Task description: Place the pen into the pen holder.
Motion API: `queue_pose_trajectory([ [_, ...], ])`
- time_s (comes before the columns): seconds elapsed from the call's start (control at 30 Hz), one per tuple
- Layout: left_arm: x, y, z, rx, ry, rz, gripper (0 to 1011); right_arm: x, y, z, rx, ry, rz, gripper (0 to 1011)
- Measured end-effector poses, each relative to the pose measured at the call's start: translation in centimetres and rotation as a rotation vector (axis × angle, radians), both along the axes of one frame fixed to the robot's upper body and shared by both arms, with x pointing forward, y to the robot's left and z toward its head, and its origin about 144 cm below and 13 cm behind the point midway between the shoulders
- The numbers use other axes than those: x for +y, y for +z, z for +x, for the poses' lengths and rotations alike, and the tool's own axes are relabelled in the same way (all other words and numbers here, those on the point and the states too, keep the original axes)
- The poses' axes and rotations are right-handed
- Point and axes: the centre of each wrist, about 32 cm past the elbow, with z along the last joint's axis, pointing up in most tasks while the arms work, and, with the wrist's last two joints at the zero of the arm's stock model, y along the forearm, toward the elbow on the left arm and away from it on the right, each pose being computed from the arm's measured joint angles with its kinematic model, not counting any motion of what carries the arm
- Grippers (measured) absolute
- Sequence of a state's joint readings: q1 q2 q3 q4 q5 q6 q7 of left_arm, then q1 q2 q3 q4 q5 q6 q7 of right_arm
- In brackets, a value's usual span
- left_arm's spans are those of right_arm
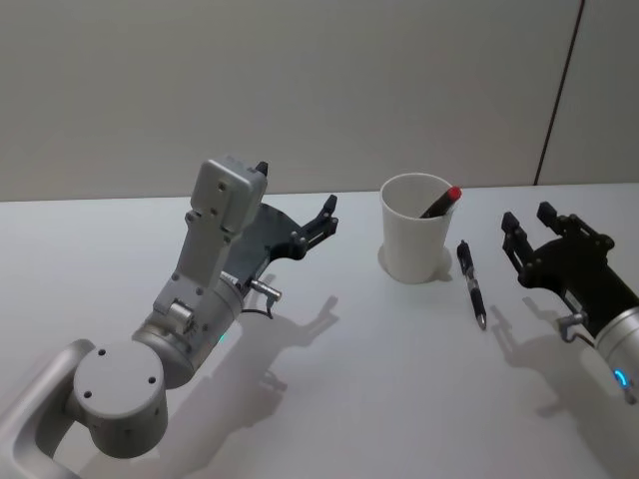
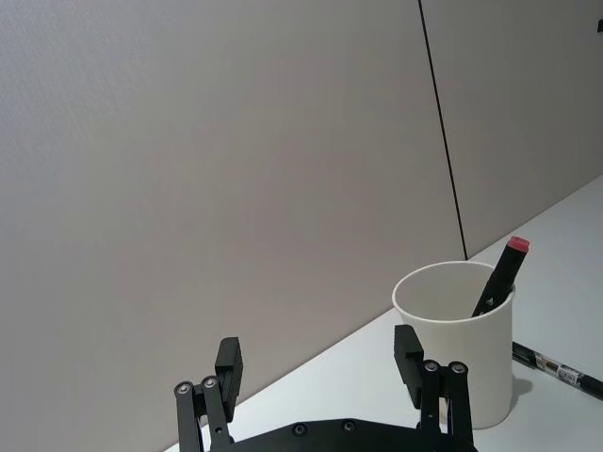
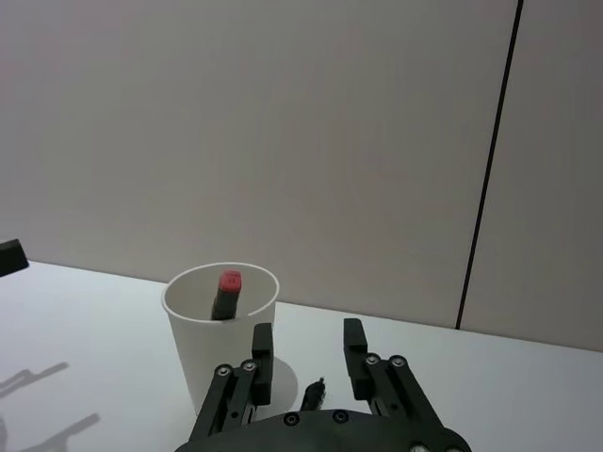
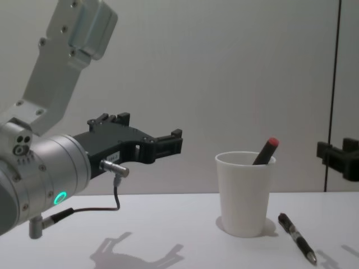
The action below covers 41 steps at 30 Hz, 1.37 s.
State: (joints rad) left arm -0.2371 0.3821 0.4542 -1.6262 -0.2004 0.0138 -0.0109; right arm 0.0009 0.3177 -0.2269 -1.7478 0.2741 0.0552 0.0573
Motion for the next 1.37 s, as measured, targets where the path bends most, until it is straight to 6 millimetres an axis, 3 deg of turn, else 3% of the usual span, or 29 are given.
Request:
queue_pose_trajectory([
  [0.1,0.00,0.00,0.00,0.000,0.000,0.000,1001,-0.27,0.09,-0.35,-0.014,0.012,0.001,490],
  [0.2,0.01,0.00,0.00,0.000,0.000,0.000,1001,-0.33,0.12,-0.44,-0.018,0.015,0.002,634],
  [0.33,0.00,0.00,0.00,0.000,0.000,0.000,1001,-0.35,0.13,-0.46,-0.018,0.016,0.002,705],
  [0.47,0.00,0.00,0.00,0.000,0.000,0.000,1001,-0.36,0.13,-0.47,-0.019,0.017,0.002,863],
  [0.67,0.01,0.00,0.00,0.000,0.000,0.000,1001,-0.36,0.14,-0.48,-0.019,0.017,0.002,999],
  [1.37,0.00,0.00,0.00,0.000,0.000,0.000,1001,-0.36,0.13,-0.47,-0.019,0.017,0.002,1002],
])
